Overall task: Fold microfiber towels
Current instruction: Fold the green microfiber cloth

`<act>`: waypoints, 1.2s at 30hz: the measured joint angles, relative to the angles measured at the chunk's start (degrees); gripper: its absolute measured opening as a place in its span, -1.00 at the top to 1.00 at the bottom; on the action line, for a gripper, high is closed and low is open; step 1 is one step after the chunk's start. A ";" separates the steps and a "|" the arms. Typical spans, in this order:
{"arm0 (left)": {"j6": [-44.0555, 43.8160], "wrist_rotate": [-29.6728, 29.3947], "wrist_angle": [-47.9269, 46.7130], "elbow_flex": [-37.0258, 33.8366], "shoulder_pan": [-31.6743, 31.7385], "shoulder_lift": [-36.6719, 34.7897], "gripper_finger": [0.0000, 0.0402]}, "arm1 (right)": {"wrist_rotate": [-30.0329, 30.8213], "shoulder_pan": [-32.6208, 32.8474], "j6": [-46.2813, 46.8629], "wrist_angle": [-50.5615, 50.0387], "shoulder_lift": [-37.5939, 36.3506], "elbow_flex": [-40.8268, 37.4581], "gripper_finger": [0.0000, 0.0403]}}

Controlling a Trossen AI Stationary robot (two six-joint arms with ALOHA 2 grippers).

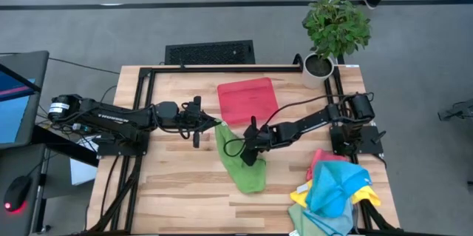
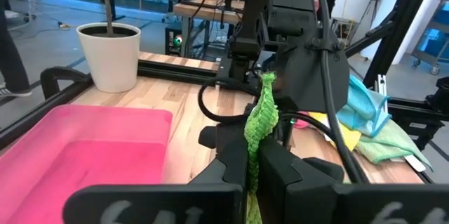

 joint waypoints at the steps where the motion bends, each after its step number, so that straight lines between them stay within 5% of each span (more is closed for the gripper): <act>1: 0.00 -0.01 -0.02 0.00 0.00 0.00 1.00 | 0.00 0.17 0.08 0.00 0.00 0.00 -0.16; 11: 0.00 -0.05 -0.02 0.00 0.00 0.00 1.00 | 0.09 0.53 1.48 0.81 0.00 0.00 0.01; 28: -0.32 -0.12 0.01 0.00 -0.02 0.00 1.00 | 0.19 0.65 -0.71 0.11 -1.02 0.24 0.92; 36: -1.16 -0.12 -0.01 0.00 -0.02 0.00 1.00 | 3.83 0.38 -3.62 -4.05 -6.60 1.73 0.81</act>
